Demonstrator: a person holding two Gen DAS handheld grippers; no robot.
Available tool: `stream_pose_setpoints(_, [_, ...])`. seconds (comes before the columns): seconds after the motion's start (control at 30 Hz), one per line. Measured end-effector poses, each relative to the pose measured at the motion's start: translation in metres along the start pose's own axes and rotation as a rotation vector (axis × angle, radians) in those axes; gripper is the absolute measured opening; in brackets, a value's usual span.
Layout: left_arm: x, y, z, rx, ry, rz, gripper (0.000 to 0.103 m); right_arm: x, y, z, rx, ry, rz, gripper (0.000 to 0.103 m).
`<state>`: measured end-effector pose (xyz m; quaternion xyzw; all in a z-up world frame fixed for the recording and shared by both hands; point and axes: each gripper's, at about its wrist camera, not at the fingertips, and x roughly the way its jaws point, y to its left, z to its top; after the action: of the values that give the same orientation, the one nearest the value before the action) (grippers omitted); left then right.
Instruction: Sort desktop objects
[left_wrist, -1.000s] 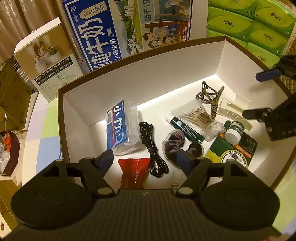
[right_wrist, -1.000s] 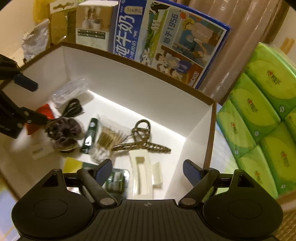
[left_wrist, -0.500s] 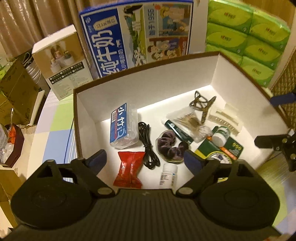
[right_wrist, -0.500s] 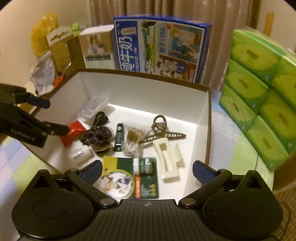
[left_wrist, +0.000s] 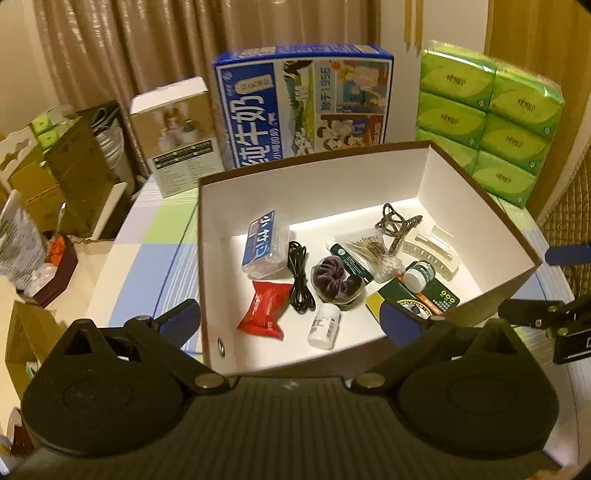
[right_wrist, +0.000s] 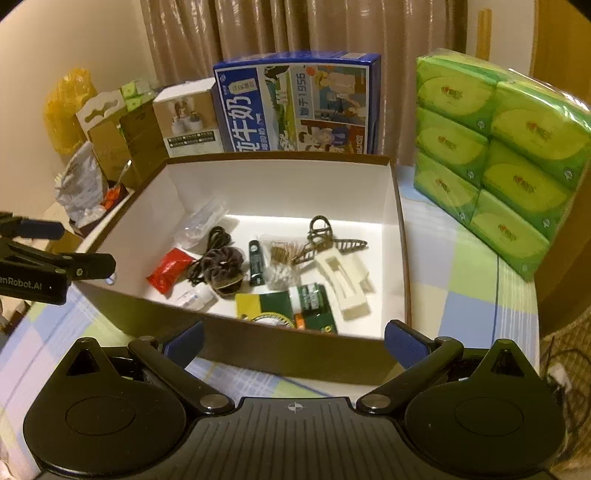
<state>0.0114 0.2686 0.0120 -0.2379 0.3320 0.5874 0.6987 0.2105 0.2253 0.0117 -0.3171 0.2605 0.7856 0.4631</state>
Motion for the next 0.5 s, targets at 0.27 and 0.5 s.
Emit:
stream_pose_setpoints(0.27, [-0.043,0.0,-0.021,-0.094,-0.012,0.019,0.102,-0.031,0.018,-0.016,-0.002,-0.034,-0.031,0.101])
stream_pose_setpoints(0.5, [-0.075,-0.009,-0.042,-0.12,-0.011,0.033,0.102,-0.055,0.029,-0.03,-0.037,-0.055,-0.039,0.101])
